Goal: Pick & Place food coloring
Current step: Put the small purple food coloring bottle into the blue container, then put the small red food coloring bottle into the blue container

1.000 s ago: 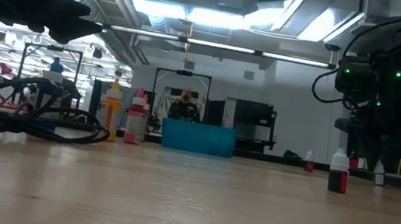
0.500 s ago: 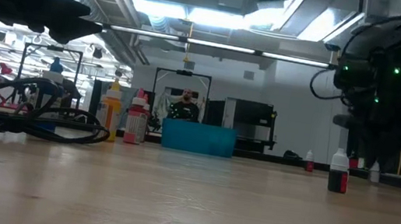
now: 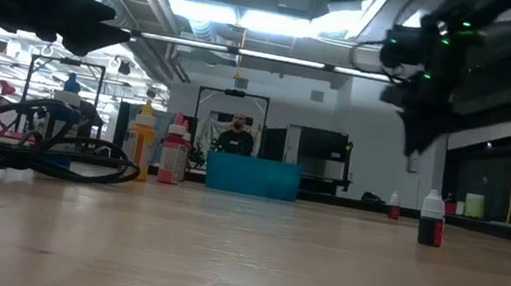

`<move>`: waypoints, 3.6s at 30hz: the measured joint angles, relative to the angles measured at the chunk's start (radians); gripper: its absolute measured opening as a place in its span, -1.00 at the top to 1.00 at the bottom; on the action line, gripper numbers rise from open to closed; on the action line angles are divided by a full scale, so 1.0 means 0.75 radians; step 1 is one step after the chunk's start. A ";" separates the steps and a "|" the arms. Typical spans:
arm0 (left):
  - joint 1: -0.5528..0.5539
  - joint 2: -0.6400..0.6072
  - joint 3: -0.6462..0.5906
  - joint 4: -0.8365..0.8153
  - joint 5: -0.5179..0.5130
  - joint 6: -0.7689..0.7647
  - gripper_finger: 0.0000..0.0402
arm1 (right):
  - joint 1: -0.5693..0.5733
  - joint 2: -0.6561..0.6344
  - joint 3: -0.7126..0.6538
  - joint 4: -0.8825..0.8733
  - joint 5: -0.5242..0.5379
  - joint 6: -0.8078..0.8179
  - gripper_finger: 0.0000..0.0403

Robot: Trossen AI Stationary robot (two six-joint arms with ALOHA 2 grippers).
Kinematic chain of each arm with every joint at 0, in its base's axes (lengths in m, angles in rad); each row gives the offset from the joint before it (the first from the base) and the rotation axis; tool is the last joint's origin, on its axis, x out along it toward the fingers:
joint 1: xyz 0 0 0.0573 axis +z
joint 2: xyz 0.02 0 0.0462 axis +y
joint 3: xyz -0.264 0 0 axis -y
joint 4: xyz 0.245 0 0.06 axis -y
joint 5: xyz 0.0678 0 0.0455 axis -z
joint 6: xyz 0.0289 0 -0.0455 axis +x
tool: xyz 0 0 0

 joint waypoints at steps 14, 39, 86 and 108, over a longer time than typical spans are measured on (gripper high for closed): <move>0.000 0.000 0.000 0.000 0.000 0.000 -0.64 | 0.118 0.529 0.676 -0.043 -0.079 -0.257 0.64; 0.000 0.000 0.000 0.000 0.000 0.000 -0.63 | 0.243 1.035 1.172 -0.019 -0.079 -0.422 0.63; 0.000 0.000 0.000 0.000 0.000 0.000 -0.63 | 0.226 1.034 0.925 0.242 -0.068 -0.525 0.35; 0.000 0.000 0.000 0.000 0.000 0.000 -0.64 | 0.221 0.932 0.991 0.167 -0.066 -0.470 0.36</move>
